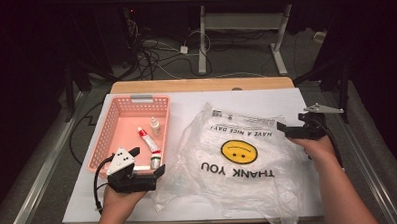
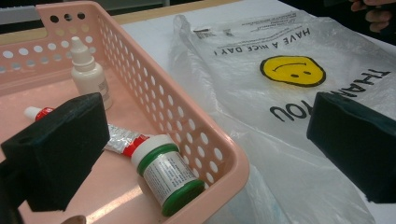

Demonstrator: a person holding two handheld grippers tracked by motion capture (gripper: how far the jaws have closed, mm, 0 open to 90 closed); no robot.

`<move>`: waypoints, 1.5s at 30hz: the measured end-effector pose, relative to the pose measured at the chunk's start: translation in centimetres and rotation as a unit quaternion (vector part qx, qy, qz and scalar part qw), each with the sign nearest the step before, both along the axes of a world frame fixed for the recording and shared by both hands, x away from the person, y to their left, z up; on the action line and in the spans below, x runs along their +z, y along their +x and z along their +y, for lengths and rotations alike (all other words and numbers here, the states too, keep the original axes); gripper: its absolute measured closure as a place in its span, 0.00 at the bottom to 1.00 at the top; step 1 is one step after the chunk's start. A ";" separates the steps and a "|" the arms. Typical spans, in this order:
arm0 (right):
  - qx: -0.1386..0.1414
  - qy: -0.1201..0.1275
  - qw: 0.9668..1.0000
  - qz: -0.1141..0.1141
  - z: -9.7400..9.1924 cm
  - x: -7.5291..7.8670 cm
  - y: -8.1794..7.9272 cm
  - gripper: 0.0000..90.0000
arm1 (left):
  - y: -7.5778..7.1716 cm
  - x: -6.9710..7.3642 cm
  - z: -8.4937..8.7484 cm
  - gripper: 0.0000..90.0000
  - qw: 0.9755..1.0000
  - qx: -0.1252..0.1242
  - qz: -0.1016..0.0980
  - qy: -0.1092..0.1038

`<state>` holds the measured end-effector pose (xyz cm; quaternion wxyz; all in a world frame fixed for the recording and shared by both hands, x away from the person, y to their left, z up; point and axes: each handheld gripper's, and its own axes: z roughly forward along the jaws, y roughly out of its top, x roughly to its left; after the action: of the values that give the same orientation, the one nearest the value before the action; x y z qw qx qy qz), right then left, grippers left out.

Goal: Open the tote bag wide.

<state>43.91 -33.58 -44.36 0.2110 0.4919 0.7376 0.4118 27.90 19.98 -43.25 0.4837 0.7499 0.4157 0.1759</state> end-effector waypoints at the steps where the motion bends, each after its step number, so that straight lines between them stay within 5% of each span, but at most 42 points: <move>1: -0.003 -0.006 1.000 0.003 0.1 -0.2 0.4 0.01 | 0.0 0.0 0.0 0.00 1.000 0.000 0.000 -0.001; 11: 0.009 -0.026 0.998 0.065 0.9 -3.0 2.6 0.01 | 0.1 -0.2 0.0 0.00 1.000 -0.003 0.006 -0.002; 15: 0.025 -0.039 0.995 0.089 1.3 -4.0 2.9 0.09 | 0.0 -0.2 -0.2 0.00 1.000 -0.006 0.007 0.000; 19: 0.037 -0.050 0.994 0.089 1.6 -4.1 2.8 0.13 | 0.1 -0.2 -0.1 0.00 1.000 -0.006 0.007 -0.002; 35: 0.093 -0.090 0.990 0.054 2.6 -4.1 1.1 0.72 | 0.1 -0.1 0.1 0.00 1.000 -0.005 0.007 -0.004; 45: 0.107 -0.080 0.989 0.057 2.7 -4.0 0.6 0.98 | 0.2 -0.2 0.0 0.00 1.000 -0.008 0.010 0.002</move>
<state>44.54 -30.88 -48.41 0.1619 0.4145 0.8274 0.3425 28.08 19.97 -43.43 0.4794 0.7558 0.4143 0.1653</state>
